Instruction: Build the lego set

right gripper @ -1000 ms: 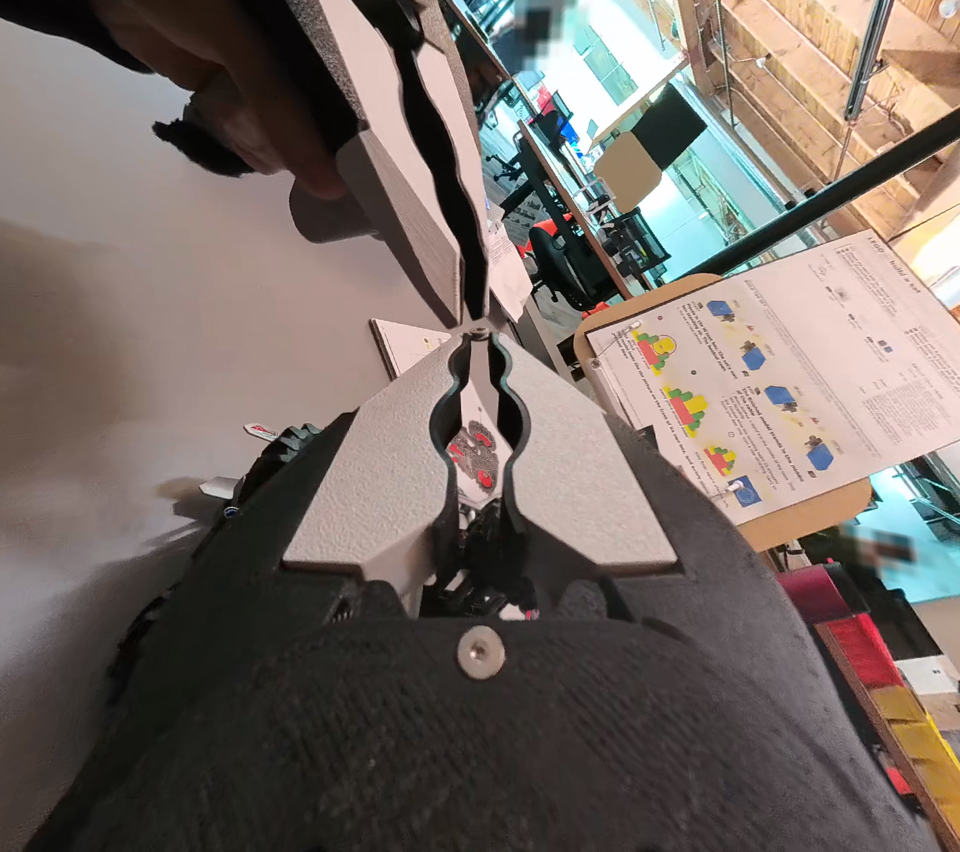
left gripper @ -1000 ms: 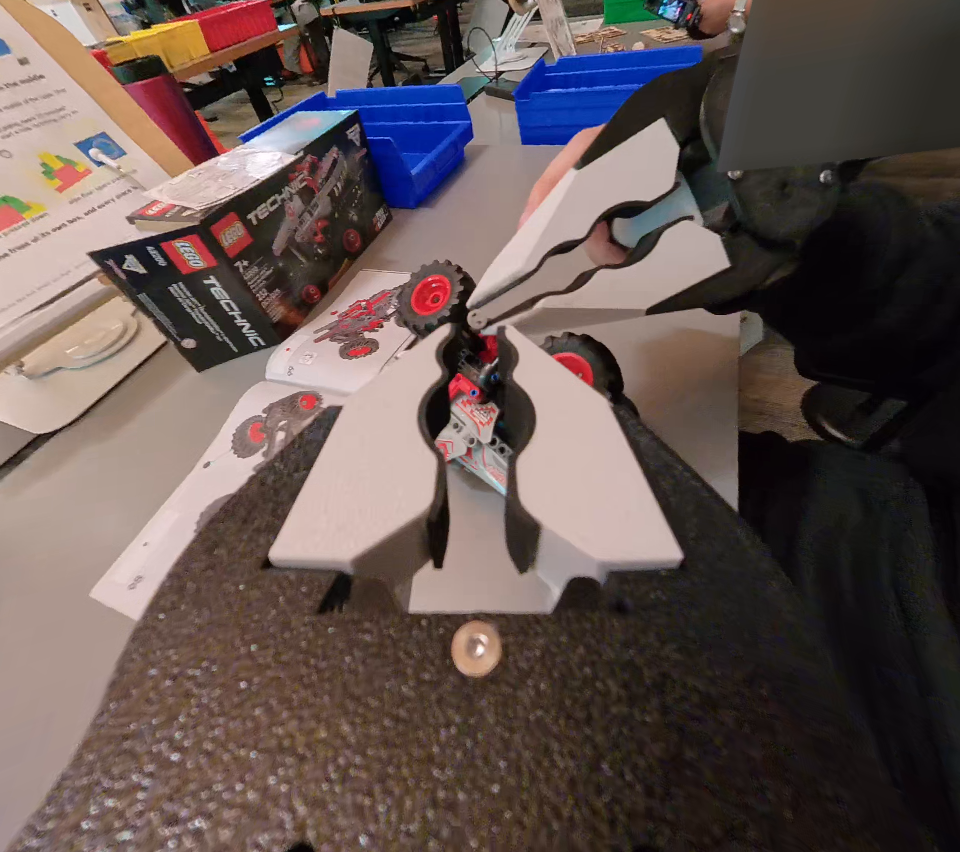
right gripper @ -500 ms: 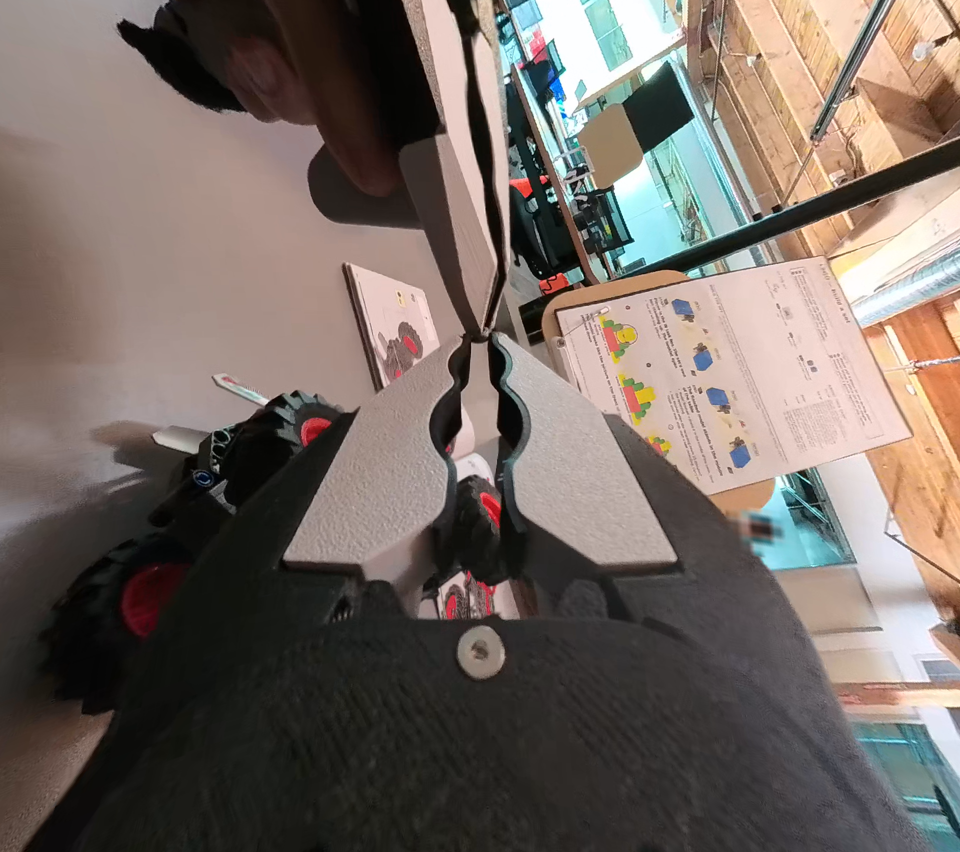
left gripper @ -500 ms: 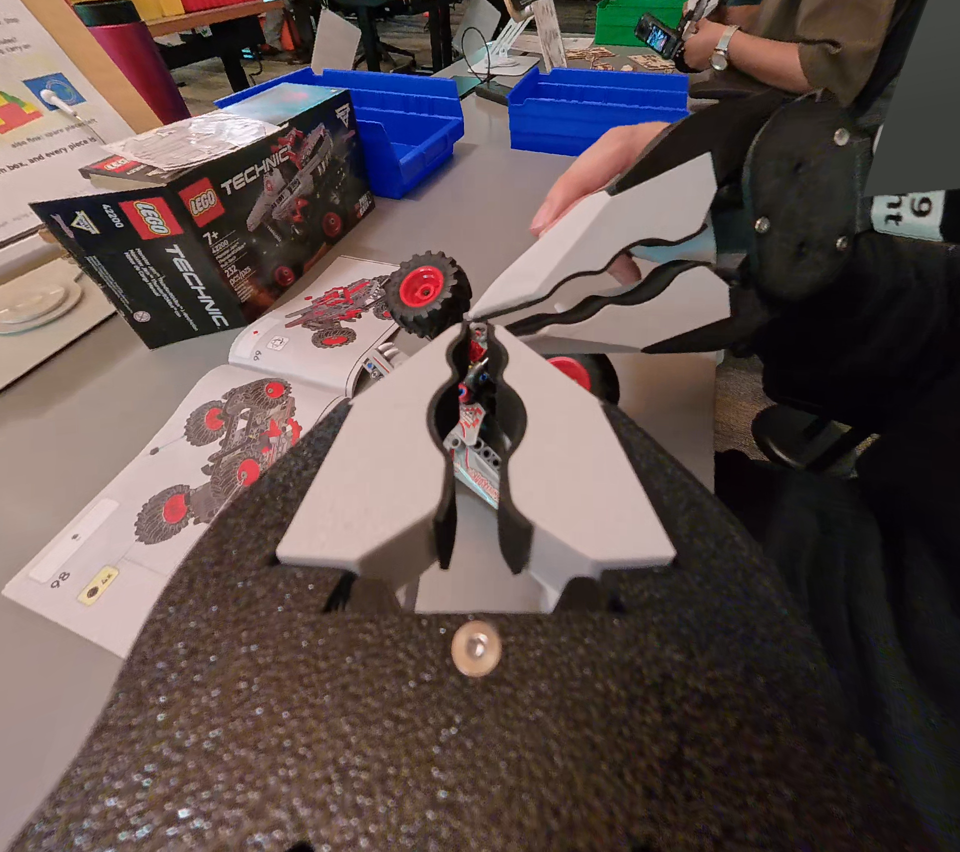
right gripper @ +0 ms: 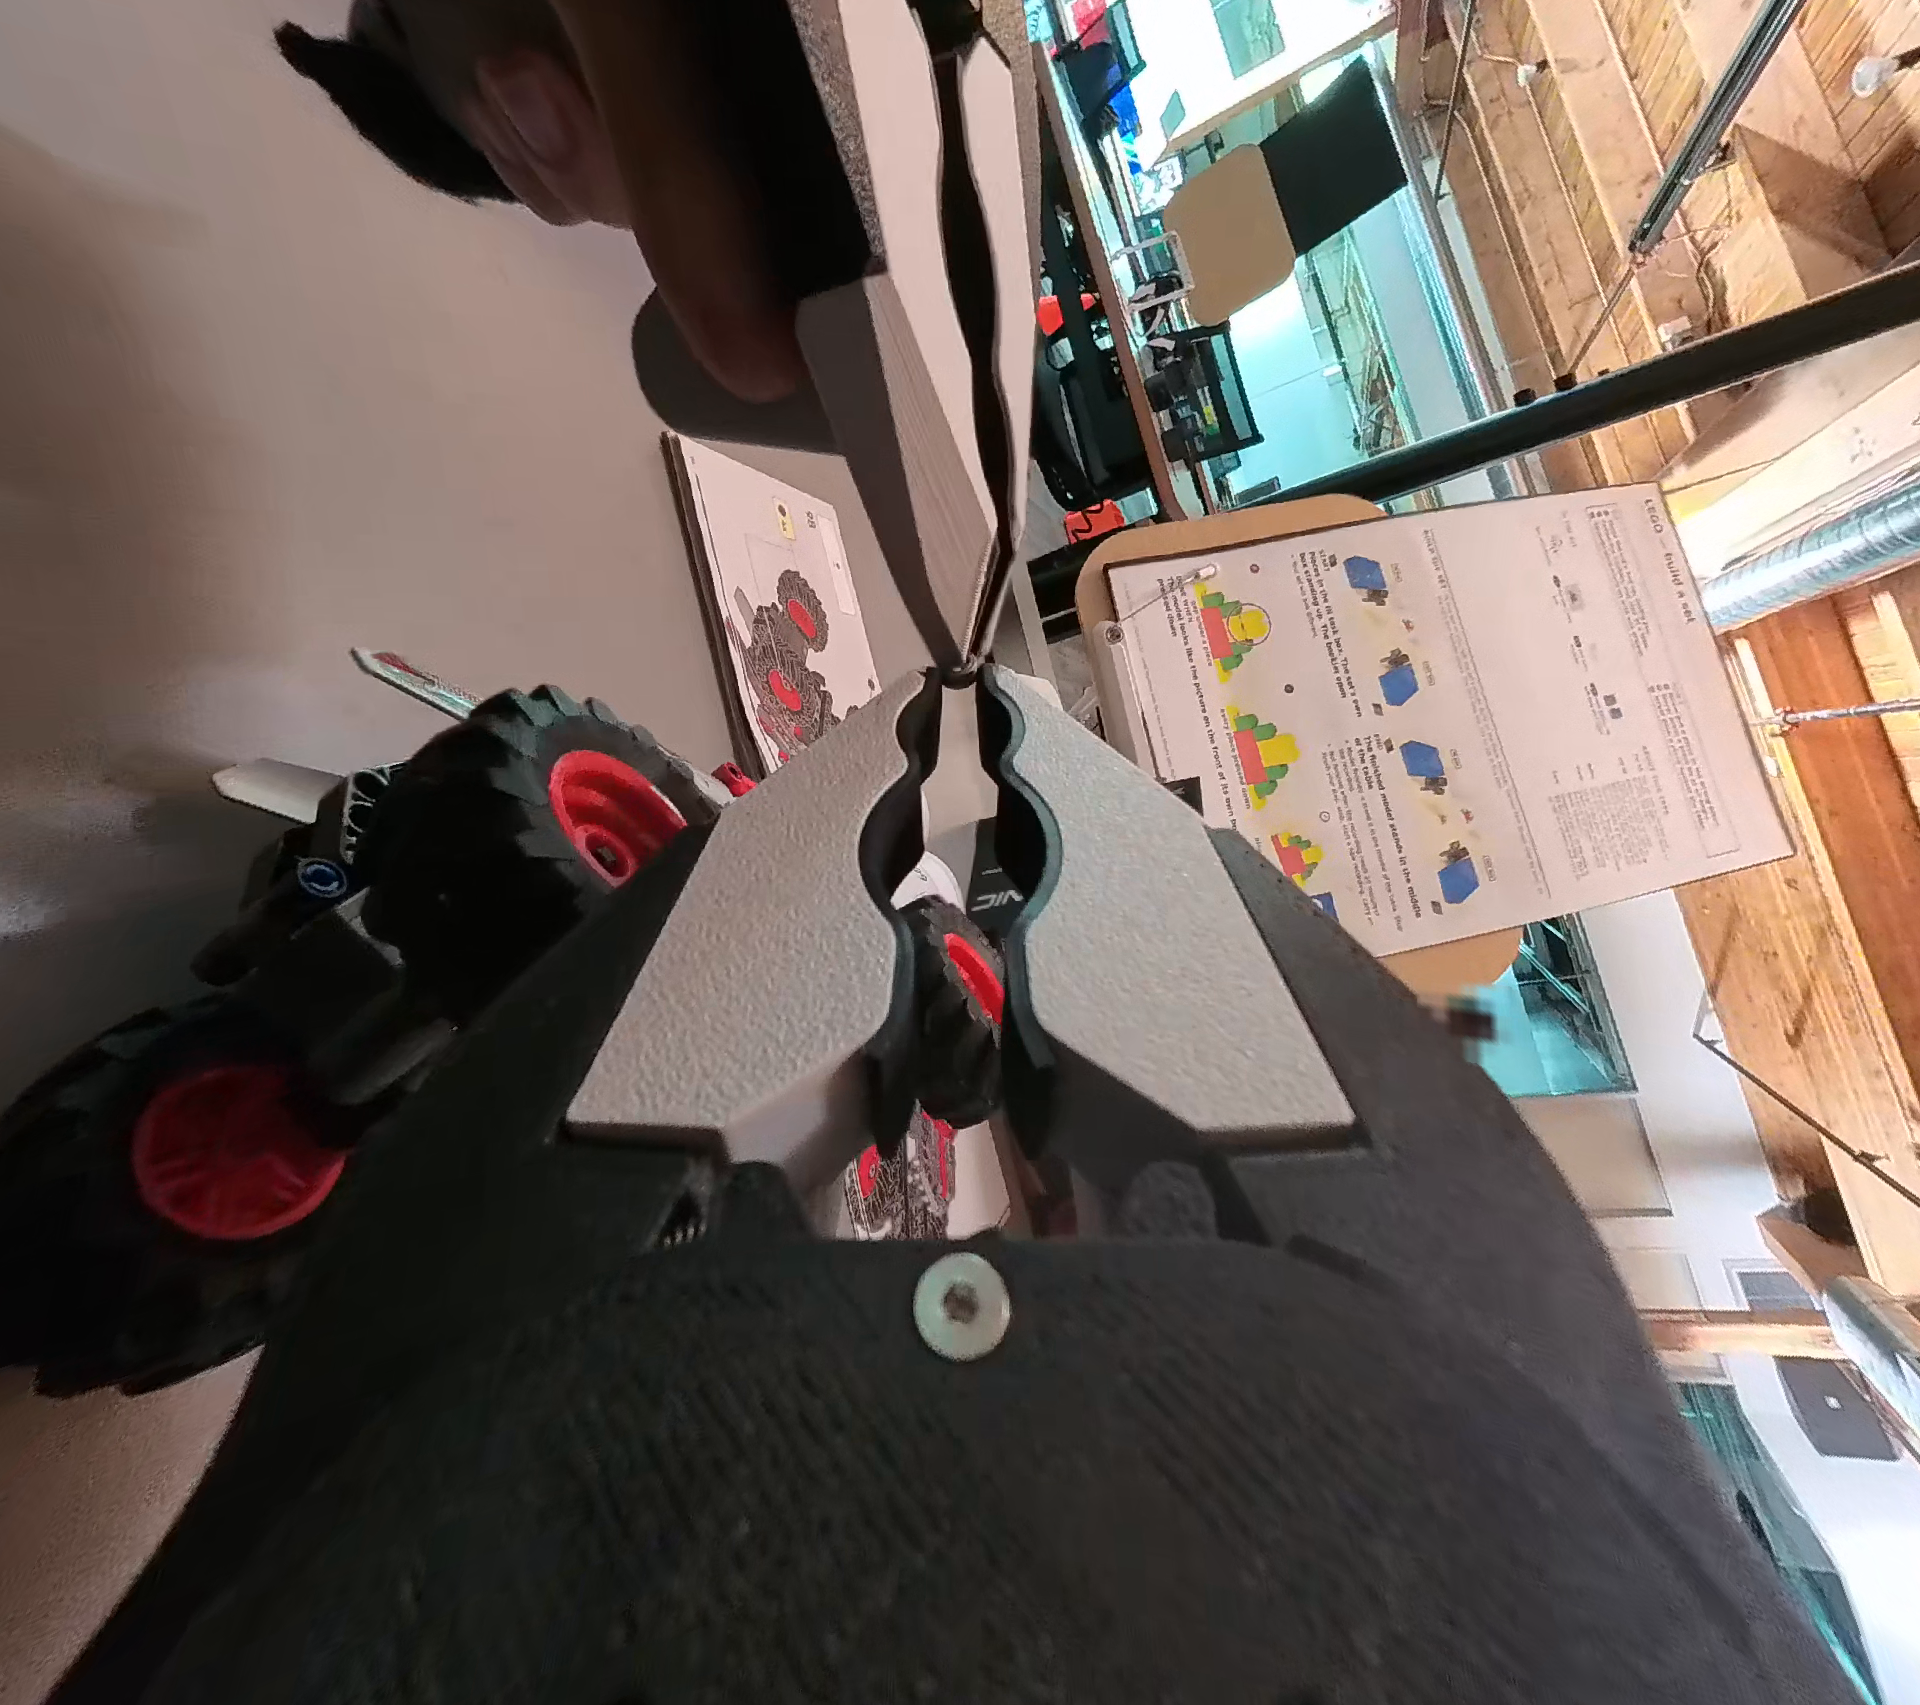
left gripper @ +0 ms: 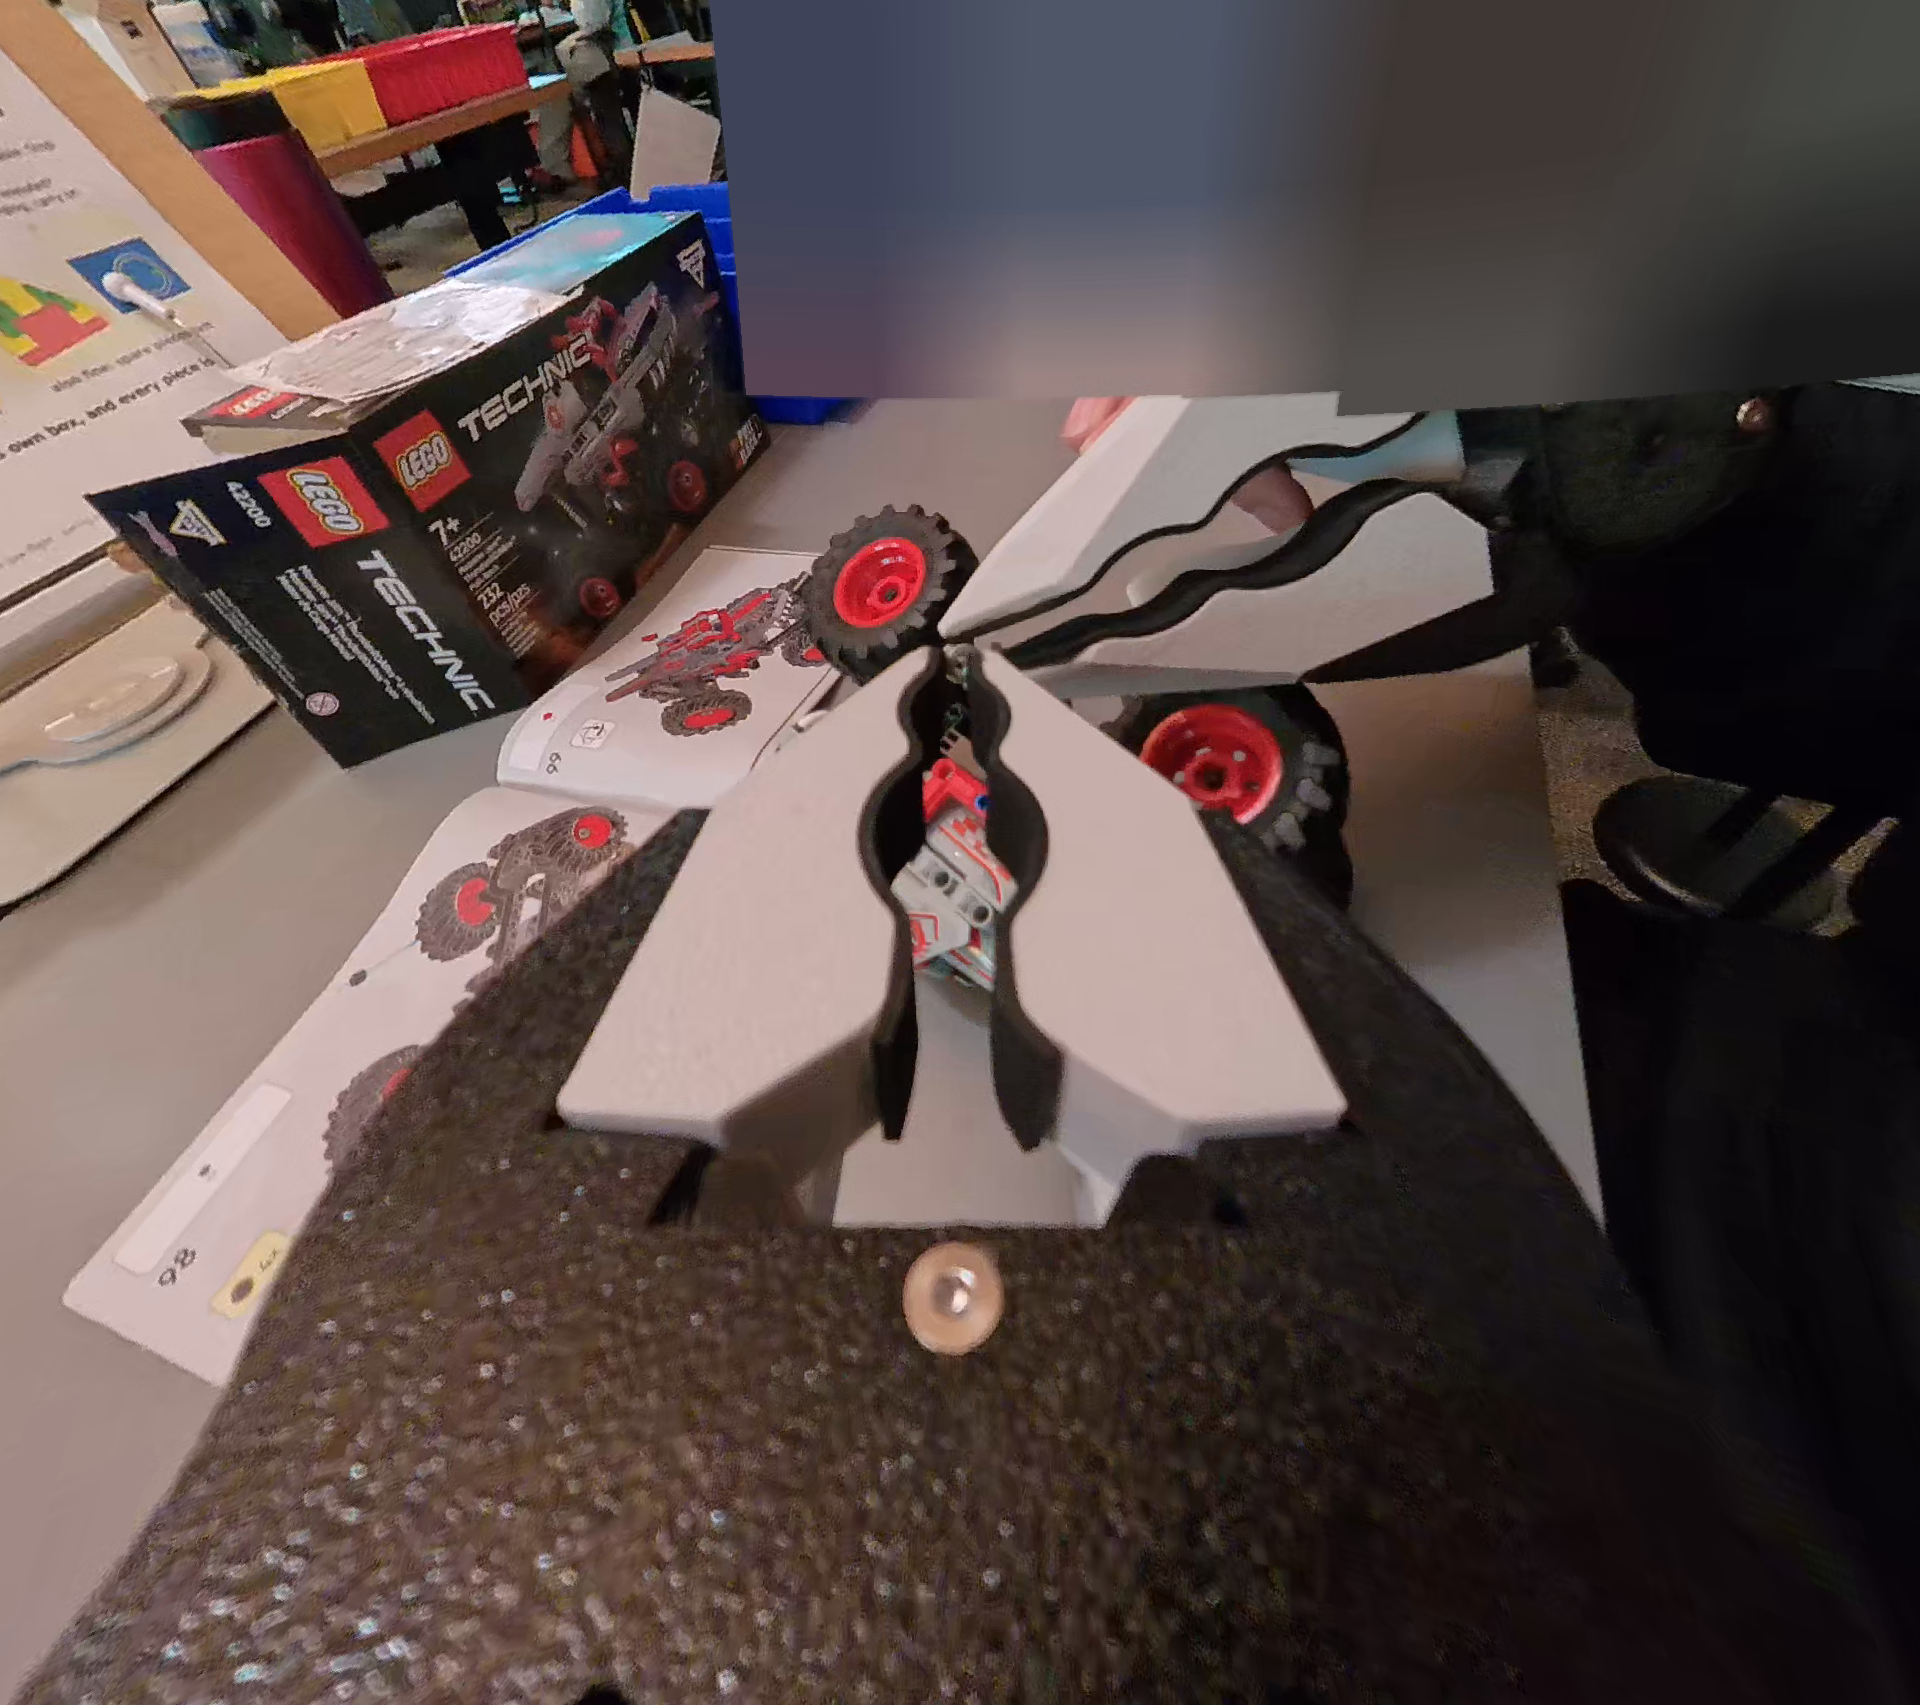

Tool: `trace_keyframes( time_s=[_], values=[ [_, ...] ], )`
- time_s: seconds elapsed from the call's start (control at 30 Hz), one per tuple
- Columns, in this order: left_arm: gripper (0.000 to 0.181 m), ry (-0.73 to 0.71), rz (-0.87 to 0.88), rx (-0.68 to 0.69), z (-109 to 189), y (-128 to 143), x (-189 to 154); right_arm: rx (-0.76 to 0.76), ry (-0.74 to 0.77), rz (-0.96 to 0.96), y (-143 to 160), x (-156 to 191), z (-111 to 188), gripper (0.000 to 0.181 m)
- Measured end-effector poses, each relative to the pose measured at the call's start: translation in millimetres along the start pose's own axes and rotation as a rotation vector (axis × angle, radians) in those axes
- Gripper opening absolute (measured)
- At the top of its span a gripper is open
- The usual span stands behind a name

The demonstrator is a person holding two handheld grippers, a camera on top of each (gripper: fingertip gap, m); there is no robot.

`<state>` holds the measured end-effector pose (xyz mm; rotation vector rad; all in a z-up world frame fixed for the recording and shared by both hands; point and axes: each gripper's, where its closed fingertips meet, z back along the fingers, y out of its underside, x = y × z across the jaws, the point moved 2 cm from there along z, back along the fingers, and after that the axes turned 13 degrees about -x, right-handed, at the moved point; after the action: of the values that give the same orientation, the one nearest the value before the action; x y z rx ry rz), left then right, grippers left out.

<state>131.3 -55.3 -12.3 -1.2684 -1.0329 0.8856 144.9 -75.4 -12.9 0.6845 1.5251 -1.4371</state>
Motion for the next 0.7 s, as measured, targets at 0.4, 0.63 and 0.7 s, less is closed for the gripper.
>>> trace_keyframes(
  time_s=[0.4,0.63,0.7],
  values=[
    [0.0,0.04,-0.01,-0.173,-7,3,11,-0.008,-0.002,-0.007,9,-6,-5,0.005],
    [0.001,0.049,0.064,-0.169,-10,11,18,-0.041,-0.019,-0.015,17,-2,-9,0.005],
    [0.0,0.053,0.075,-0.182,-9,11,19,-0.067,-0.014,-0.033,18,-3,-9,0.005]
  ],
)
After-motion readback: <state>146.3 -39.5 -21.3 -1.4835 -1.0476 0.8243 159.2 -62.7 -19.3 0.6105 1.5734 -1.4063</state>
